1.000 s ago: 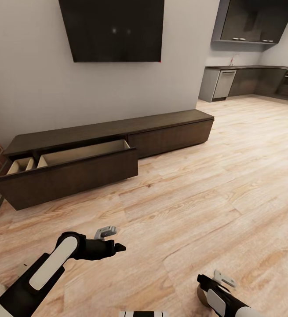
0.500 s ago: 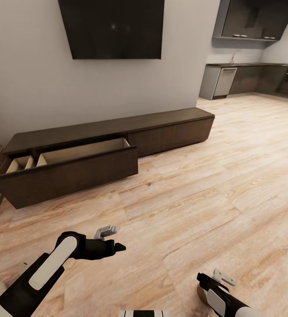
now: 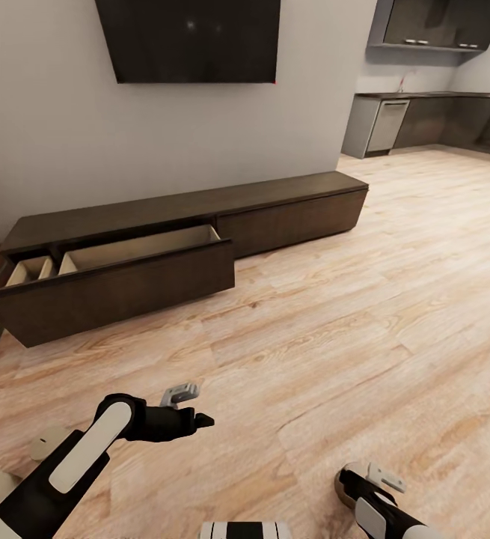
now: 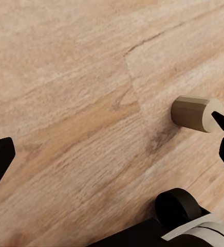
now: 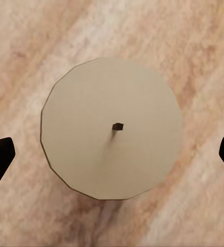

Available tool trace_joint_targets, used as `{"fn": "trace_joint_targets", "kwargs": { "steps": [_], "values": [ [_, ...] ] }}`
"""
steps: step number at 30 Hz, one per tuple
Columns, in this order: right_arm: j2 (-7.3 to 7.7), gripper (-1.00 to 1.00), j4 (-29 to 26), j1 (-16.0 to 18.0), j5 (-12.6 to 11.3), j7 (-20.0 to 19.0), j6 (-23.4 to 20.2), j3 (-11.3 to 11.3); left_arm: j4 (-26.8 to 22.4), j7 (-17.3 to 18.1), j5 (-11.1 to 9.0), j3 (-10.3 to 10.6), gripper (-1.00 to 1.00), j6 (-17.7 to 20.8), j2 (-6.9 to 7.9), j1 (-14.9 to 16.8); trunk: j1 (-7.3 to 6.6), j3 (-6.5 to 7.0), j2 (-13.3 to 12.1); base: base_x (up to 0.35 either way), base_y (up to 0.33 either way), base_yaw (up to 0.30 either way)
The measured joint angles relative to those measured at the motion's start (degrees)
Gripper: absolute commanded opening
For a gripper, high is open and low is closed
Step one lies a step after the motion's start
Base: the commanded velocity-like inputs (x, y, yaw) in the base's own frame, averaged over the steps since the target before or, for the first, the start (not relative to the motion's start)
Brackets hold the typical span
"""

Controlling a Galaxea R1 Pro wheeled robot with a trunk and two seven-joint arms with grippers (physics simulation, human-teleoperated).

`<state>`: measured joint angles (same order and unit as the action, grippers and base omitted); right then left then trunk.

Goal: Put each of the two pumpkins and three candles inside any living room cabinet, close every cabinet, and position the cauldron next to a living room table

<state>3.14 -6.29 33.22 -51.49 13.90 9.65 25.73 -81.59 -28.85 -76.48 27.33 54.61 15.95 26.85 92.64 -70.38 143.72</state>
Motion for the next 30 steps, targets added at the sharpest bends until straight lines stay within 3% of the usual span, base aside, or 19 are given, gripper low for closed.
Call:
{"fn": "trace_joint_targets", "kwargs": {
  "steps": [8, 17, 30],
  "values": [
    [0.0, 1.0, 0.0, 0.0, 0.1, -0.1, 0.2, 0.1, 0.0, 0.0, 0.0, 0.0, 1.0, 0.0, 0.0, 0.0, 0.0, 0.0, 0.0, 0.0, 0.0, 0.0],
    [0.0, 1.0, 0.0, 0.0, 0.1, -0.2, 0.3, 0.1, 0.0, 0.0, 0.0, 0.0, 1.0, 0.0, 0.0, 0.0, 0.23, -1.99, 0.1, 0.0, 0.0, 0.0],
    [-0.09, 1.0, -0.6, 0.0, 0.1, -0.3, 0.0, 0.2, 0.0, 0.0, 0.1, -0.1, 1.0, 0.0, 0.07, 0.0, 0.23, -2.0, 0.1, 0.0, 0.0, 0.0]
  ]
}}
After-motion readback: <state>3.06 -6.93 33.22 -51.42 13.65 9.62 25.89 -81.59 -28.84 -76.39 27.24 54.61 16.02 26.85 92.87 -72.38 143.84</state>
